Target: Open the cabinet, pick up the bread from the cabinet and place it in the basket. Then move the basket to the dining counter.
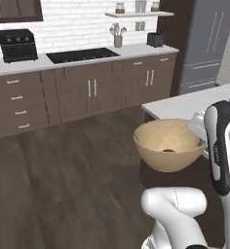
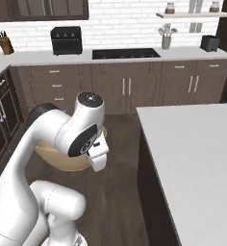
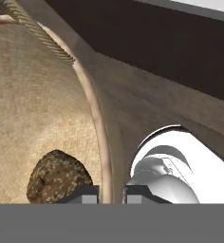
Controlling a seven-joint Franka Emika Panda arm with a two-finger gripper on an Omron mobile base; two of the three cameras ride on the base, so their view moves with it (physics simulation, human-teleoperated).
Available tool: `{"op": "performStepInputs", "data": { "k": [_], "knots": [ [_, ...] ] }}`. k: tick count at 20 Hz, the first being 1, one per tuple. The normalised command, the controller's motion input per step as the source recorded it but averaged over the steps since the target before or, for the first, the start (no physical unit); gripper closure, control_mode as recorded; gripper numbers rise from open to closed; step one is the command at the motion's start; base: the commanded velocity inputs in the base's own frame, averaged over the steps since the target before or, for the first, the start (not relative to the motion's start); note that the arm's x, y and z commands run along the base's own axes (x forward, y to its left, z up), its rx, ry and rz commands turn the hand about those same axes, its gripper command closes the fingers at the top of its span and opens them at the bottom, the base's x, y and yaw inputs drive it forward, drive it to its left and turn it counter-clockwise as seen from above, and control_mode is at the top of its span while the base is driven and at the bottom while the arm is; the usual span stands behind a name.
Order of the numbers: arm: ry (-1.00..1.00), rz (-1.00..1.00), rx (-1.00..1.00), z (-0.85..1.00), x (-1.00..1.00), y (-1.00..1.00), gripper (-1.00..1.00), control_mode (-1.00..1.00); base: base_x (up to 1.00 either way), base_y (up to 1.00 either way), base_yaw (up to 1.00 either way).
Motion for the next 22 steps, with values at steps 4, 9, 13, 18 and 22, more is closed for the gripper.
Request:
{"op": "performStepInputs", "data": {
  "k": [4,9,13,18,22],
  "knots": [
    [0.0,0.0,0.0,0.0,0.0,0.0,1.0,1.0,0.0,-0.01,-0.94],
    [0.0,0.0,0.0,0.0,0.0,0.0,1.0,1.0,0.0,0.19,-0.81],
    [0.0,0.0,0.0,0.0,0.0,0.0,1.0,1.0,0.0,0.28,-0.75],
    [0.0,0.0,0.0,0.0,0.0,0.0,1.0,1.0,0.05,0.42,-0.62],
    [0.0,0.0,0.0,0.0,0.0,0.0,1.0,1.0,0.06,0.63,-0.47]
  ]
}}
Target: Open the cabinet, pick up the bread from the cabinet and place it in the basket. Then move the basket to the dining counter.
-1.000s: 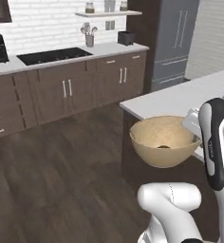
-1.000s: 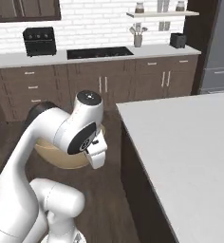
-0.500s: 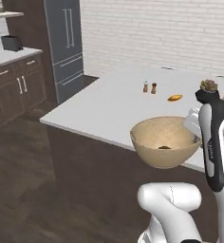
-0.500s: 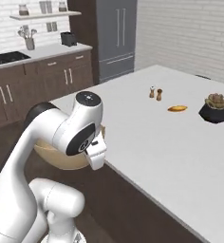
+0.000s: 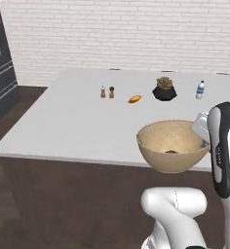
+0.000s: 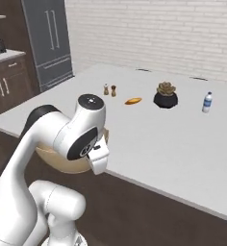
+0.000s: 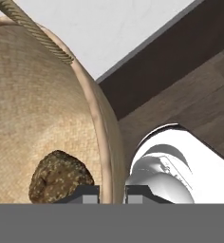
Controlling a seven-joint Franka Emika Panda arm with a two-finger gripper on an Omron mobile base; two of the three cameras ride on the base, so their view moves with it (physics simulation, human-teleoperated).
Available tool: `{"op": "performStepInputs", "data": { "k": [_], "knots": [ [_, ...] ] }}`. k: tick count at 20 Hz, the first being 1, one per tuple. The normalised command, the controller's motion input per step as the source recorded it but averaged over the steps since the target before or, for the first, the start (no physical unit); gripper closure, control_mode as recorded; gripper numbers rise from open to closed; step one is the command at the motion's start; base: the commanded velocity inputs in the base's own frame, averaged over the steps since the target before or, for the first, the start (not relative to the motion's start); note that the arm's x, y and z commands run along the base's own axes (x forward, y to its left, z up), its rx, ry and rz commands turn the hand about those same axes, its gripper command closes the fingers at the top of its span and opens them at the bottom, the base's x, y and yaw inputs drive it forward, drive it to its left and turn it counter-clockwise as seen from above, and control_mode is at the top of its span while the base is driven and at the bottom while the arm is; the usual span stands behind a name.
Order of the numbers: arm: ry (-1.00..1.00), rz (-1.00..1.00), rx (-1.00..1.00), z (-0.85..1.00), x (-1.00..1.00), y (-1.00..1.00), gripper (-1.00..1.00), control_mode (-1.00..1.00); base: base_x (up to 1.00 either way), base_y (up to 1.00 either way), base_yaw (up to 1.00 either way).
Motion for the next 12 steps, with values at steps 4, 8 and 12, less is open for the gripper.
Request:
{"op": "performStepInputs", "data": {
  "k": [4,8,12],
  "knots": [
    [0.0,0.0,0.0,0.0,0.0,0.0,1.0,1.0,0.13,0.76,-0.45],
    [0.0,0.0,0.0,0.0,0.0,0.0,1.0,1.0,0.14,0.69,-0.41],
    [0.0,0.0,0.0,0.0,0.0,0.0,1.0,1.0,0.13,0.69,-0.38]
  ]
}}
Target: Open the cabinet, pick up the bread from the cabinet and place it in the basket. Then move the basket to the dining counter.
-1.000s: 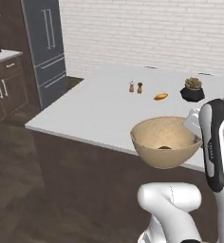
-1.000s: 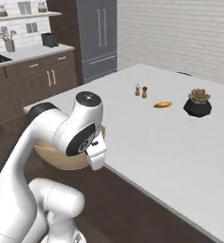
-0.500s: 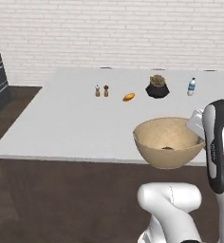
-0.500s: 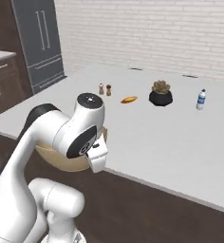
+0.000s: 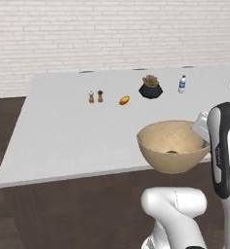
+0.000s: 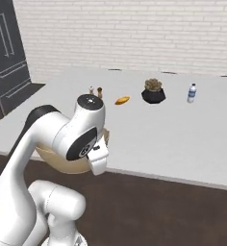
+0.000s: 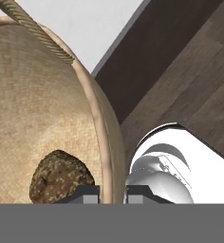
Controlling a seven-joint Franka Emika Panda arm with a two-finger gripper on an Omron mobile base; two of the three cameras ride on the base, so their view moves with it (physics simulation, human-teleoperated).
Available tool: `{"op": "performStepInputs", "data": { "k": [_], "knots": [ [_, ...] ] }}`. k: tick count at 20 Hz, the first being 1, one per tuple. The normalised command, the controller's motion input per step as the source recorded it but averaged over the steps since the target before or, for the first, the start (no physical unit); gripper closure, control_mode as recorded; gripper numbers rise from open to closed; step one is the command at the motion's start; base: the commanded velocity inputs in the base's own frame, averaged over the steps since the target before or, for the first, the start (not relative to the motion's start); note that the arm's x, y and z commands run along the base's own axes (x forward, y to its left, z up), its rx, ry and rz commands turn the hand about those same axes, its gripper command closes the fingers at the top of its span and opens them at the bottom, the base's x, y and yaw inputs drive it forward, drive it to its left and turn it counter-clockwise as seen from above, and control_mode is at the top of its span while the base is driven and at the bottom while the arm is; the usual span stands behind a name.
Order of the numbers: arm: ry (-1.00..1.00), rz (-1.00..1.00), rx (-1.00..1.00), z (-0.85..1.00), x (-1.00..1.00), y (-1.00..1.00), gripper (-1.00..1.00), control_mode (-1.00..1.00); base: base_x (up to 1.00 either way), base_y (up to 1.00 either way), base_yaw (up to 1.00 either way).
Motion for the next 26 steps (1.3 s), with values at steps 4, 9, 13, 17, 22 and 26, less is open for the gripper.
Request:
{"op": "performStepInputs", "data": {
  "k": [4,9,13,17,22,26],
  "knots": [
    [0.0,0.0,0.0,0.0,0.0,0.0,1.0,1.0,0.2,0.76,-0.29],
    [0.0,0.0,0.0,0.0,0.0,0.0,1.0,1.0,0.17,0.7,-0.05],
    [0.0,0.0,0.0,0.0,0.0,0.0,1.0,1.0,0.33,0.53,0.15],
    [0.0,0.0,0.0,0.0,0.0,0.0,1.0,1.0,0.43,0.09,0.13],
    [0.0,0.0,0.0,0.0,0.0,0.0,1.0,1.0,0.43,0.0,0.0],
    [0.0,0.0,0.0,0.0,0.0,0.0,1.0,1.0,0.36,0.01,0.0]
  ]
}}
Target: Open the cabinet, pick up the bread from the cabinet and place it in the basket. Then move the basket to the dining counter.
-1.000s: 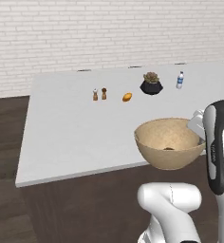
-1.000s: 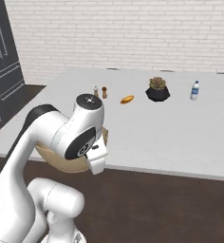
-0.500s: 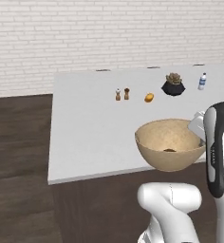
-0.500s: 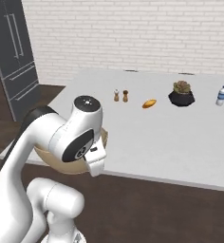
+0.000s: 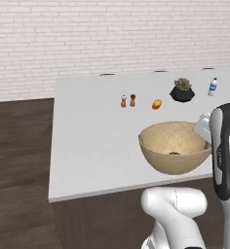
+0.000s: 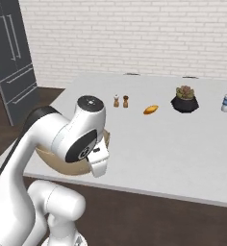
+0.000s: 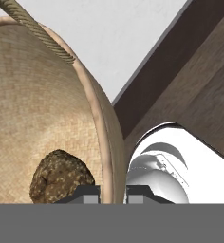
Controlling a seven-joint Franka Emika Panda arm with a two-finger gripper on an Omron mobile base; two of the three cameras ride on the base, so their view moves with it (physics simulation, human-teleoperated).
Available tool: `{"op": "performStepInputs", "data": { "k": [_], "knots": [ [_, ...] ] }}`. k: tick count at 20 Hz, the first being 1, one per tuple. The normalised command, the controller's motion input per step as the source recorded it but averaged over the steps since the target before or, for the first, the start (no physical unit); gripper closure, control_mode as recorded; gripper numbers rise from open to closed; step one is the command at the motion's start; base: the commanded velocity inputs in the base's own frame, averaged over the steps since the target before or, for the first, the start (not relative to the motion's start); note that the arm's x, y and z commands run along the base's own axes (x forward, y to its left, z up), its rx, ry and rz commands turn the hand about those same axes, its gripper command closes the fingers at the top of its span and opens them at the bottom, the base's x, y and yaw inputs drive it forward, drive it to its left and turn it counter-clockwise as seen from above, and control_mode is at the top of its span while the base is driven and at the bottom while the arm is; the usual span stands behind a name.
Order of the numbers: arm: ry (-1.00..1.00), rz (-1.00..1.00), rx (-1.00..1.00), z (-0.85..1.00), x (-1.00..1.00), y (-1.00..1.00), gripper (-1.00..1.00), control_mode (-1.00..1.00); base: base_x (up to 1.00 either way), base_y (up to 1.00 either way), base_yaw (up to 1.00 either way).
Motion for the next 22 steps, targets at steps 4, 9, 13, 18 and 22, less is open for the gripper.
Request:
{"op": "performStepInputs", "data": {
  "k": [4,9,13,18,22],
  "knots": [
    [0.0,0.0,0.0,0.0,0.0,0.0,1.0,1.0,0.34,0.01,0.0],
    [0.0,0.0,0.0,0.0,0.0,0.0,1.0,1.0,0.42,0.11,0.0],
    [0.0,0.0,0.0,0.0,0.18,0.02,1.0,-1.0,0.2,0.03,0.0],
    [0.0,0.08,0.0,0.0,0.69,0.0,1.0,-1.0,0.0,0.0,0.0],
    [0.0,0.19,0.0,-0.19,0.97,-0.13,1.0,-1.0,0.0,0.0,0.0]
  ]
}}
